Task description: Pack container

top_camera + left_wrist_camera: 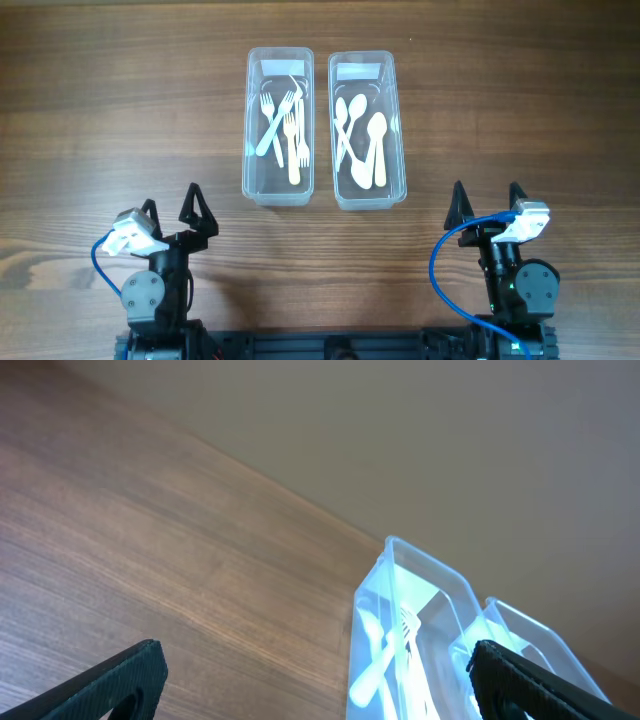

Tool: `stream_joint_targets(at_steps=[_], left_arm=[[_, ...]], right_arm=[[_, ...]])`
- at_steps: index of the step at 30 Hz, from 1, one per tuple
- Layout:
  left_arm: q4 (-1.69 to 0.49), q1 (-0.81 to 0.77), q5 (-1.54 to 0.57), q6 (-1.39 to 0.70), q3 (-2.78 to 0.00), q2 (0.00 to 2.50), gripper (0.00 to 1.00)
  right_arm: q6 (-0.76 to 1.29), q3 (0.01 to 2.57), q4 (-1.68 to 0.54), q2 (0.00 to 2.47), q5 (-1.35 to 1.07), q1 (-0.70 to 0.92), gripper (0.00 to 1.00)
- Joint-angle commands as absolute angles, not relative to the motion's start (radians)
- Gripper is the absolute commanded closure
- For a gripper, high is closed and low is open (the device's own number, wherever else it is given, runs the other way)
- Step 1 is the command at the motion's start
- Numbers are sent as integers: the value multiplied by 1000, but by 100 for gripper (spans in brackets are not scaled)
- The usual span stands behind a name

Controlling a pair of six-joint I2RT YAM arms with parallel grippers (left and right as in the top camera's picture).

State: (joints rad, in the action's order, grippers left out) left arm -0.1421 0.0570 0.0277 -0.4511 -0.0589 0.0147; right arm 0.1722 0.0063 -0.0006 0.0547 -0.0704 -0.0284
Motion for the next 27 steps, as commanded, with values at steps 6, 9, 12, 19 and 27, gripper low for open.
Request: stream_joint_targets(at_steps=[6, 9, 12, 19, 27], left_arm=[[-134, 49, 8, -321, -35, 3, 0], [-134, 49, 1, -198, -35, 3, 0], [-134, 49, 1, -103, -35, 3, 0], [-134, 49, 1, -82, -36, 5, 0], [-134, 49, 1, -82, -36, 7, 0]], right_arm=[[186, 6, 2, 47, -68, -32, 0], [186, 6, 2, 47, -68, -32, 0], [186, 6, 2, 47, -68, -32, 0], [186, 6, 2, 47, -68, -32, 0], [186, 6, 2, 47, -68, -32, 0]])
